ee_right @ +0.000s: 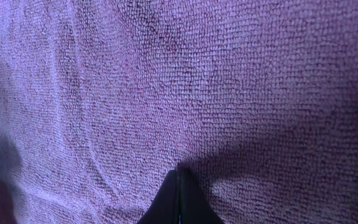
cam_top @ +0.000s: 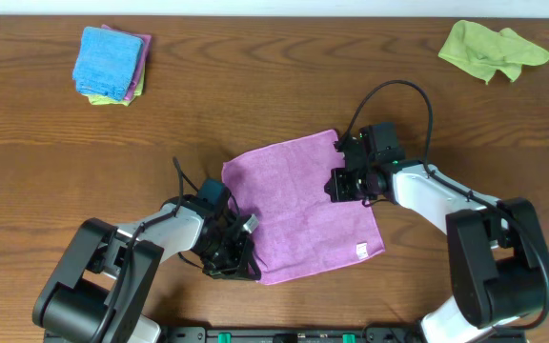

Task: Fold the cloth

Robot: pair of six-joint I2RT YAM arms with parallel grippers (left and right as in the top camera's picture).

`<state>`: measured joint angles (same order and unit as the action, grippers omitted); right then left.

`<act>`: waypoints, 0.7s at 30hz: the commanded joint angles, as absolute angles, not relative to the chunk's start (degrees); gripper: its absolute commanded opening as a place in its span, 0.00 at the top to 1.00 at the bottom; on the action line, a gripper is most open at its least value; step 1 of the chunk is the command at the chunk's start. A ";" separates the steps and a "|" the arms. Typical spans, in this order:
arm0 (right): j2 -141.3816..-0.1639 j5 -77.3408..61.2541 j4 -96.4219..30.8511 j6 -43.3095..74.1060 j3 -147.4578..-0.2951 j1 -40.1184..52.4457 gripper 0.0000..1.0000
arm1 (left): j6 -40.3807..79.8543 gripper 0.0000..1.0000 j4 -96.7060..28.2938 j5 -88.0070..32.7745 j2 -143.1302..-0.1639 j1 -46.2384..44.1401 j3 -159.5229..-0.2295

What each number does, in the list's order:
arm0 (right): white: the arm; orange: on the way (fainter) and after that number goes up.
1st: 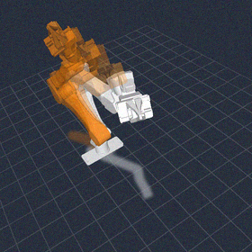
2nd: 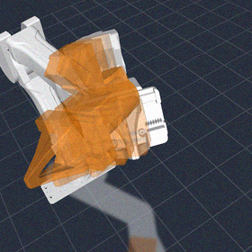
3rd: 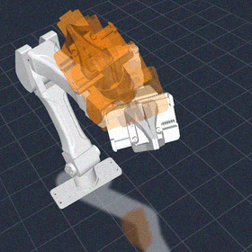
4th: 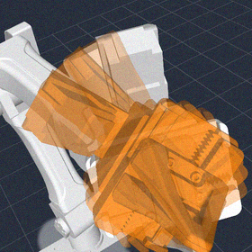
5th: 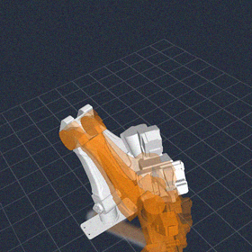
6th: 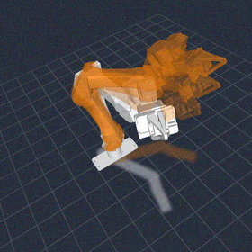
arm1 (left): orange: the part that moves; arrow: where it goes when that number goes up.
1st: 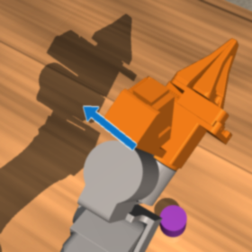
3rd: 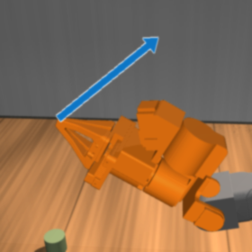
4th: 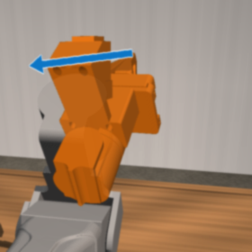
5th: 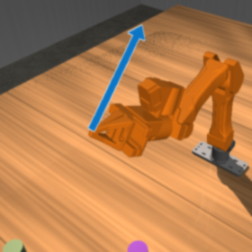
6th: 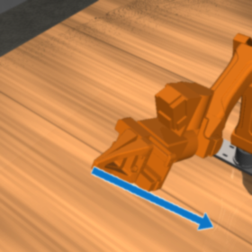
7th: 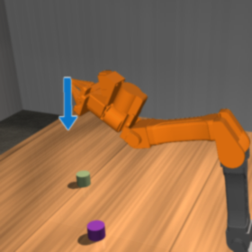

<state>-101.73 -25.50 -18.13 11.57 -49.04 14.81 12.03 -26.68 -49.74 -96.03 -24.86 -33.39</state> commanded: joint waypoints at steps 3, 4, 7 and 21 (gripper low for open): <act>-102.30 -23.75 -18.13 11.90 -49.41 14.48 0.99 | 13.32 0.94 -26.57 -44.60 -96.95 -24.80 -33.50; -102.30 -23.77 -18.02 11.92 -49.41 14.44 0.99 | 13.32 0.94 -26.85 -44.31 -96.95 -24.80 -33.82; -102.30 -23.75 -17.93 11.92 -49.41 14.31 0.99 | 13.32 0.94 -28.29 -43.97 -96.64 -24.80 -35.16; -100.86 -29.21 -18.33 12.21 -51.07 13.89 0.99 | 12.91 0.95 -44.82 -29.43 -90.94 -24.77 -44.86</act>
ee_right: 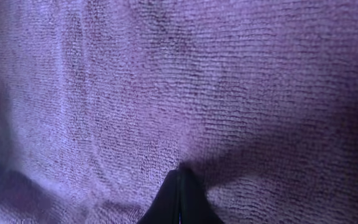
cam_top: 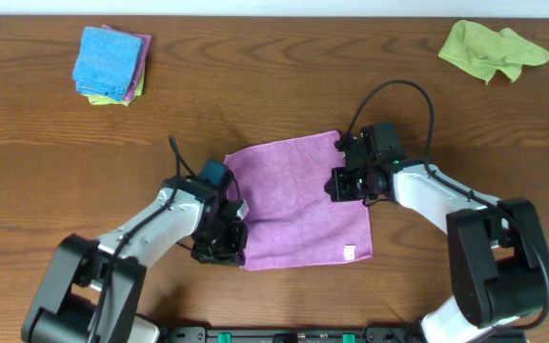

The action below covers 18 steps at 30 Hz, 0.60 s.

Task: Fold the cloth

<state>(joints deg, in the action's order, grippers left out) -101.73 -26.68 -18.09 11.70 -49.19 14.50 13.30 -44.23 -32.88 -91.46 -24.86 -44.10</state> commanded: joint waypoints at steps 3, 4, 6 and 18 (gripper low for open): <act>-97.34 -28.73 -22.46 11.79 -53.10 13.82 0.99 | 13.19 0.94 -45.12 -29.47 -90.96 -24.77 -44.84; -95.35 -28.69 -25.06 11.09 -54.13 13.58 0.98 | 13.41 0.94 -45.10 -29.45 -90.96 -24.77 -44.84; -90.37 -28.51 -31.81 11.05 -55.79 12.47 0.99 | 13.58 0.94 -45.19 -29.41 -90.96 -24.77 -44.84; -66.02 -29.43 -63.55 10.39 -45.95 3.81 0.61 | 14.44 0.94 -44.49 -29.43 -90.96 -24.77 -44.84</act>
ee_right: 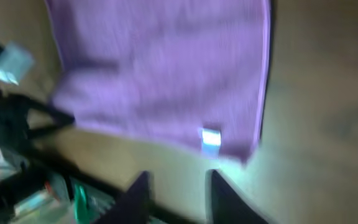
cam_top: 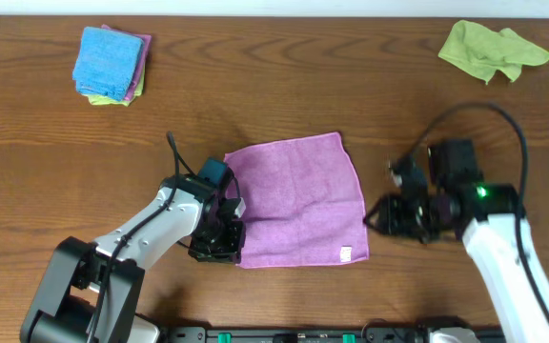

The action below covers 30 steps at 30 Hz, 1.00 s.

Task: Fold the cloth

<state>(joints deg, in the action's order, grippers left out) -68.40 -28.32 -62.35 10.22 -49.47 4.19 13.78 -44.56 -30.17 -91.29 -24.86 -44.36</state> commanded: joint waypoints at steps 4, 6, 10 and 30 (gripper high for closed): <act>-64.88 -29.36 -63.94 13.43 -40.10 3.77 0.59 | 14.85 0.94 -44.27 -29.43 -90.96 -24.77 -44.84; -65.54 -29.34 -62.74 15.86 -37.91 3.77 0.57 | 14.90 0.94 -44.14 -29.43 -90.96 -24.77 -44.84; -68.31 -27.07 -58.98 22.06 -36.10 3.77 0.61 | 15.55 0.94 -43.44 -29.45 -90.96 -24.80 -44.84; -86.30 -26.41 -48.58 30.79 -36.10 3.79 0.69 | 15.90 0.94 -43.09 -29.58 -90.96 -24.80 -44.84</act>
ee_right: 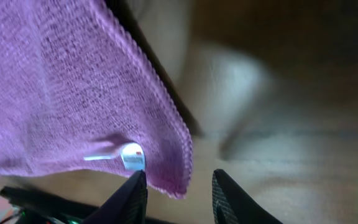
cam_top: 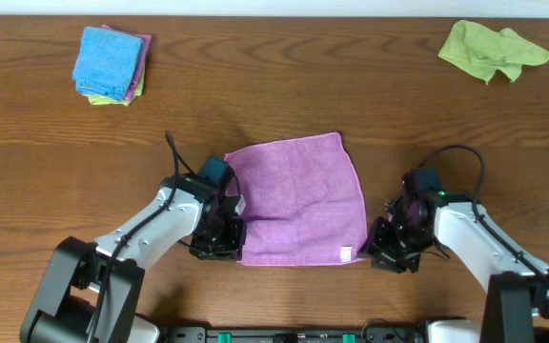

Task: Fold the cloth

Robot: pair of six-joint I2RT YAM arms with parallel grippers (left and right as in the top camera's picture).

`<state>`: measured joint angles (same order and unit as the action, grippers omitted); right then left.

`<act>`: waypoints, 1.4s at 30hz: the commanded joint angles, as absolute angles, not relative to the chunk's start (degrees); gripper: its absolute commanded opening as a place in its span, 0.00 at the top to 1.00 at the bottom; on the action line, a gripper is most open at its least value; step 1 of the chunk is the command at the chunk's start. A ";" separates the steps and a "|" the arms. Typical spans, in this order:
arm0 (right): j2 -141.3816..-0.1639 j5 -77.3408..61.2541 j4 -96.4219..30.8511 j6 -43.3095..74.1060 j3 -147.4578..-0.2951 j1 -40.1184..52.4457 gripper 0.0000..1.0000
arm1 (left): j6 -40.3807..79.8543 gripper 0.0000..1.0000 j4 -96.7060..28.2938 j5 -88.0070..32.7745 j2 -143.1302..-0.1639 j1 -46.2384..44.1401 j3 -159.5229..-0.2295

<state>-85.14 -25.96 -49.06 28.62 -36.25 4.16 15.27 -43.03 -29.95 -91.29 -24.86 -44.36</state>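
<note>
A purple cloth (cam_top: 298, 200) lies spread flat on the wooden table, with a small white label (cam_top: 346, 253) near its near-right corner. My left gripper (cam_top: 219, 238) sits on the near-left corner, shut on it as far as the overhead view shows. At the near-right corner my right gripper (cam_top: 376, 250) is low and open. In the right wrist view the cloth (ee_right: 73, 81) ends in a corner that lies between the two dark fingertips (ee_right: 143, 186) of the right gripper (ee_right: 179, 180), next to the label (ee_right: 132, 155).
A folded stack of cloths with a blue one on top (cam_top: 111, 65) sits at the far left. A crumpled green cloth (cam_top: 492, 48) lies at the far right. The table's front edge runs just behind both grippers.
My right gripper has moved from beside the cloth's right edge down to its near-right corner, which now lies between its open fingers. The left gripper and the cloth have hardly shifted.
At first the cloth lay skewed, the right gripper shut and pressing on its far-right part, the left at the near-left corner. Then the near edge sat further left and squarer. Then the right gripper was off the cloth and open; now it straddles the near-right corner.
</note>
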 commanded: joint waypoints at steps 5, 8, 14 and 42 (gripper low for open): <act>-88.47 -26.41 -48.38 30.83 -36.10 3.84 0.72 | 15.90 0.94 -43.07 -29.58 -90.96 -24.77 -44.84; -88.77 -26.46 -47.64 30.83 -36.10 3.84 0.75 | 15.92 0.94 -43.07 -29.58 -90.96 -24.80 -44.84; -88.84 -26.61 -46.85 30.87 -36.10 3.84 0.82 | 15.92 0.94 -43.07 -29.61 -90.96 -24.77 -44.84; -87.07 -32.62 -45.32 32.08 -40.12 3.84 0.99 | 15.86 0.94 -48.03 -31.51 -90.85 -24.67 -48.07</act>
<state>-88.36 -30.28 -45.25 32.47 -37.54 4.16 15.27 -47.00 -30.94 -91.29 -24.86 -45.45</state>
